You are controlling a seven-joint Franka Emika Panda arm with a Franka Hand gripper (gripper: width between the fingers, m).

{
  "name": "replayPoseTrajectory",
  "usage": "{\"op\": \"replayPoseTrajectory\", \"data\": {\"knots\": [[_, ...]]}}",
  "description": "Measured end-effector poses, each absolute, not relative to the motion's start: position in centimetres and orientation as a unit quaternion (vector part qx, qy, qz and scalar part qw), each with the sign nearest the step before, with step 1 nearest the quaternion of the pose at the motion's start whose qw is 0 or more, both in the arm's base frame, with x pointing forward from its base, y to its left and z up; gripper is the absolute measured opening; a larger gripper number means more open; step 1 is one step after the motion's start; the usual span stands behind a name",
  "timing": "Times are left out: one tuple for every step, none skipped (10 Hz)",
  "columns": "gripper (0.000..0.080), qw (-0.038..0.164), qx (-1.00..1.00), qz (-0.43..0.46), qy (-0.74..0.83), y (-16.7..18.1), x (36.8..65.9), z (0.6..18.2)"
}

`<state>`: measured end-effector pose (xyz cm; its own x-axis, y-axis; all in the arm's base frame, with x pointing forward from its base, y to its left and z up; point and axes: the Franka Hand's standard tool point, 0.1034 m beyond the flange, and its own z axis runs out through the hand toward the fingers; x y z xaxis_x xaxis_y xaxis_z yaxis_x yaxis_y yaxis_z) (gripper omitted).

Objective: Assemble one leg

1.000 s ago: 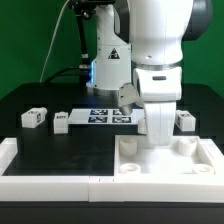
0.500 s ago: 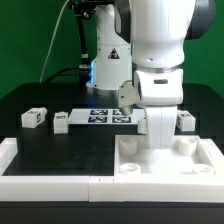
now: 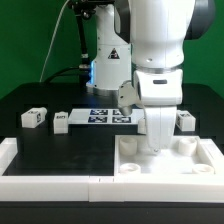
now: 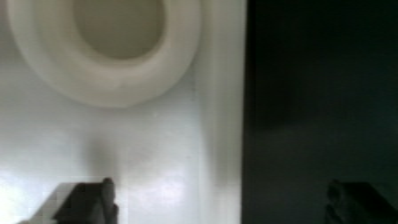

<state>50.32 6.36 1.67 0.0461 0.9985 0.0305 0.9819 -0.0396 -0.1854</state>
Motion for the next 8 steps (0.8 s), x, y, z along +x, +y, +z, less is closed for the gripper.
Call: {"op": "replayPoseTrajectory", "data": {"knots": [[0.0626,0.078,-0.719,0.053,-0.689,6.3,50.3,1.7],[0.0646,0.078,-0.719,0.053,-0.688,6.3,50.3,1.7],[0.0648,0.078,-0.719,0.053,-0.688,6.3,50.3,1.7],[0.0648,0.078,-0.719,0.053,-0.688,6.3,50.3,1.7],[0.0648,0.073,-0.730,0.053,-0.677,6.5,50.2,2.4],[0.0648,0.068,-0.736,0.054,-0.671,6.6,49.7,3.3],[0.0648,0.062,-0.752,0.057,-0.654,6.5,49.0,4.7],[0.0648,0.055,-0.767,0.057,-0.636,6.5,48.4,6.0]]}}
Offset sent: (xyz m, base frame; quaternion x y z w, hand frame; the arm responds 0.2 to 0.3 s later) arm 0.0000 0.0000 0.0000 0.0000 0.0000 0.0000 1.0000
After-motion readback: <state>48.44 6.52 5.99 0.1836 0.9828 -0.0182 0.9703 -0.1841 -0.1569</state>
